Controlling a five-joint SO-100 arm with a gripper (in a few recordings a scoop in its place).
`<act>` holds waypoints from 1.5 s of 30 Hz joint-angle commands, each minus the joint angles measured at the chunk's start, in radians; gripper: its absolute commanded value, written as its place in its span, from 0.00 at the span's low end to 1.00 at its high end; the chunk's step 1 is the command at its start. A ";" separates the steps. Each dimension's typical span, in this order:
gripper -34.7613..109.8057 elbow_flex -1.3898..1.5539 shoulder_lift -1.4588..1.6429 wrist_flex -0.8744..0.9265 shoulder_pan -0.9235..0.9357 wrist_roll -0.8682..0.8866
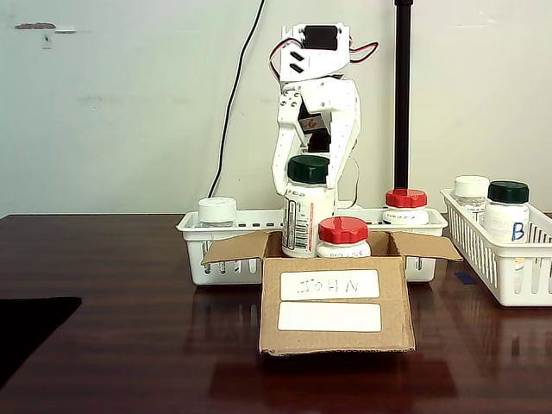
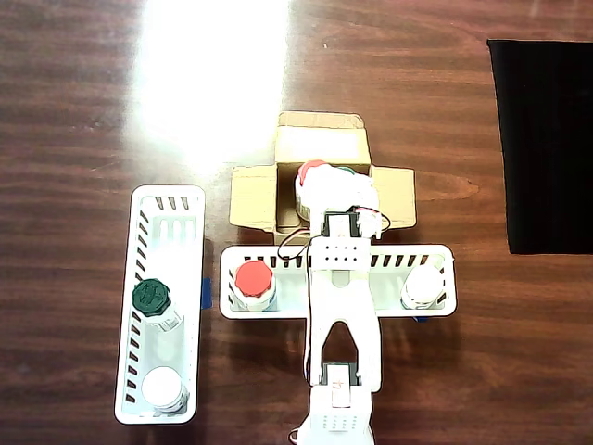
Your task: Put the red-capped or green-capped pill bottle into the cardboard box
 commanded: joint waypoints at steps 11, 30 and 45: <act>0.64 -0.044 0.040 -0.063 0.032 0.057; 0.20 0.469 0.792 0.365 0.098 0.186; 0.26 1.534 1.965 0.334 0.043 0.236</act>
